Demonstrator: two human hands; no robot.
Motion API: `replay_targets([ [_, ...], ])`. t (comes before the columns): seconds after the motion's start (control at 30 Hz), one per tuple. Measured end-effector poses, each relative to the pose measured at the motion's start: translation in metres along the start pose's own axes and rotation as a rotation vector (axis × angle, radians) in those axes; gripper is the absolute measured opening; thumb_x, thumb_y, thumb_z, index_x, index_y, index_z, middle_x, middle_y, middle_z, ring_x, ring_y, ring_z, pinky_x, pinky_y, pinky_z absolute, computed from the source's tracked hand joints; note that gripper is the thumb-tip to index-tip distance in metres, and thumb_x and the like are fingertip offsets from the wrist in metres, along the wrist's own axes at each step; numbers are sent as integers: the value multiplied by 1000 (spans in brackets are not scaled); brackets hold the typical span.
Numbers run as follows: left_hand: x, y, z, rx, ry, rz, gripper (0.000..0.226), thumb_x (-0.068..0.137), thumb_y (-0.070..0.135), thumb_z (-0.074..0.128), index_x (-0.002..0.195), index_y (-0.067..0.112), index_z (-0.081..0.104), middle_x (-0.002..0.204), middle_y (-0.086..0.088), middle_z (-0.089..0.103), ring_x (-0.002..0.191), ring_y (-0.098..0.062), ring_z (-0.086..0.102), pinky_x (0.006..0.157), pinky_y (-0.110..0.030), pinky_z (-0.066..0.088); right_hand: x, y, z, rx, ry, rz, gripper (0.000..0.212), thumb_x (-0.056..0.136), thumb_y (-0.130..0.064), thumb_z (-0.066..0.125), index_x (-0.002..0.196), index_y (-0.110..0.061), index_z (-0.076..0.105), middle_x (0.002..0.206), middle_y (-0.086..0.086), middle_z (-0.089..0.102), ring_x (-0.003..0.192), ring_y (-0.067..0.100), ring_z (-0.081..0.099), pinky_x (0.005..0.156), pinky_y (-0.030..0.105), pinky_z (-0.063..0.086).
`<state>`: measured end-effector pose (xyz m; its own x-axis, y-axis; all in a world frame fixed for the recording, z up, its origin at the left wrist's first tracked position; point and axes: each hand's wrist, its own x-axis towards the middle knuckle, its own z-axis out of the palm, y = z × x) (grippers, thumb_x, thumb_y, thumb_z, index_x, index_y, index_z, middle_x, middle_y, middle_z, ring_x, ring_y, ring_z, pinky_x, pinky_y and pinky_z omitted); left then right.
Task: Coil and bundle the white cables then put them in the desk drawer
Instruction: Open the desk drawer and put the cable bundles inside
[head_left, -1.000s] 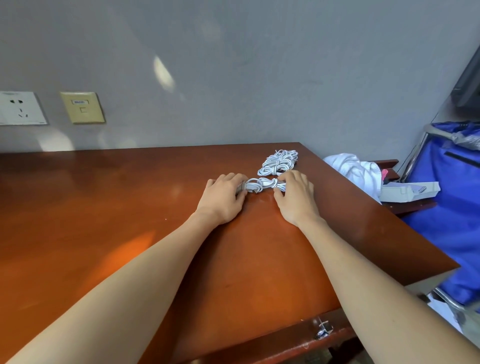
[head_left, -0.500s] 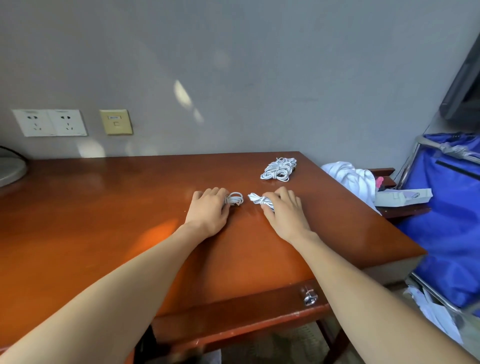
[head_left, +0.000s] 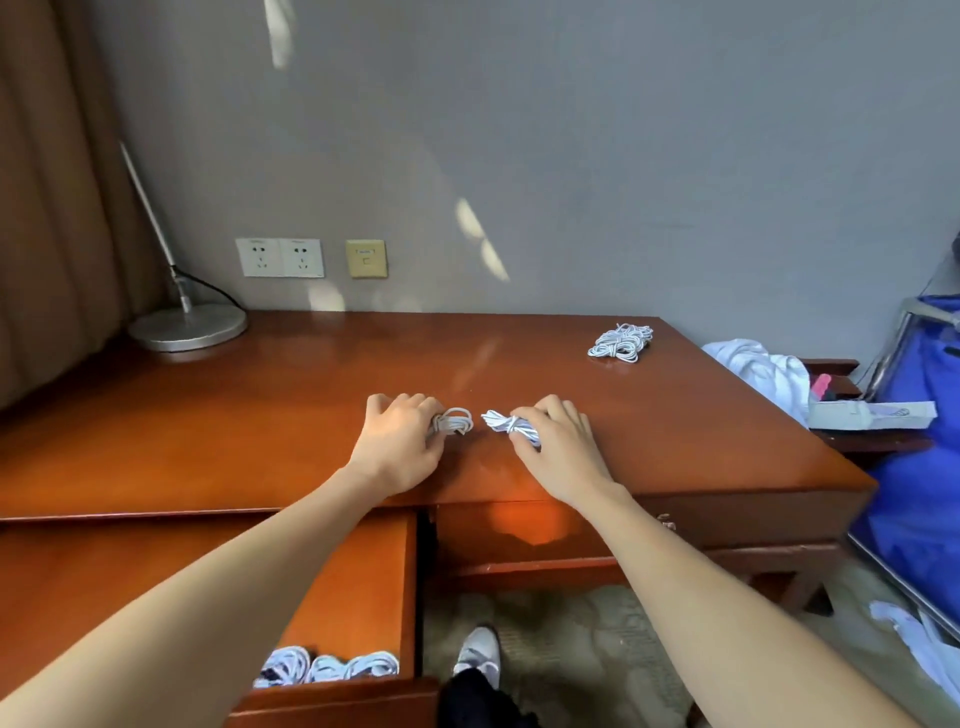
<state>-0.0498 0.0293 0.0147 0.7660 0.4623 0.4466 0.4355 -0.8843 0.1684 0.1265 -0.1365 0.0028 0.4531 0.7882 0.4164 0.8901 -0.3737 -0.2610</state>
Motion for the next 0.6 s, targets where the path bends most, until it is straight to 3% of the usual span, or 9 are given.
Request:
replay_targets([
  [0.13,-61,-20,-27,16,8,-37,25,100,31,51,121,24,62,112,6,66,110,-19,57,104,-42,27,-24,-48,2,32,-56,-31,36,106,-39,51,141,-30,56,125,-8,49,116,15,43,100,27,35],
  [0.3,-127,-52,-54,59,28,-67,26,100,28,52,123,22,62,109,6,67,104,-19,58,103,-42,28,-55,-104,7,55,-99,-104,35,104,-39,52,137,-29,60,121,-9,51,111,14,44,99,31,37],
  [0.6,-203,-88,-77,64,-118,-173,31,99,33,54,129,25,58,119,8,67,113,-17,58,100,-38,27,-92,-169,21,98,-201,-174,32,101,-37,54,130,-28,64,123,-8,55,115,15,46,101,35,38],
])
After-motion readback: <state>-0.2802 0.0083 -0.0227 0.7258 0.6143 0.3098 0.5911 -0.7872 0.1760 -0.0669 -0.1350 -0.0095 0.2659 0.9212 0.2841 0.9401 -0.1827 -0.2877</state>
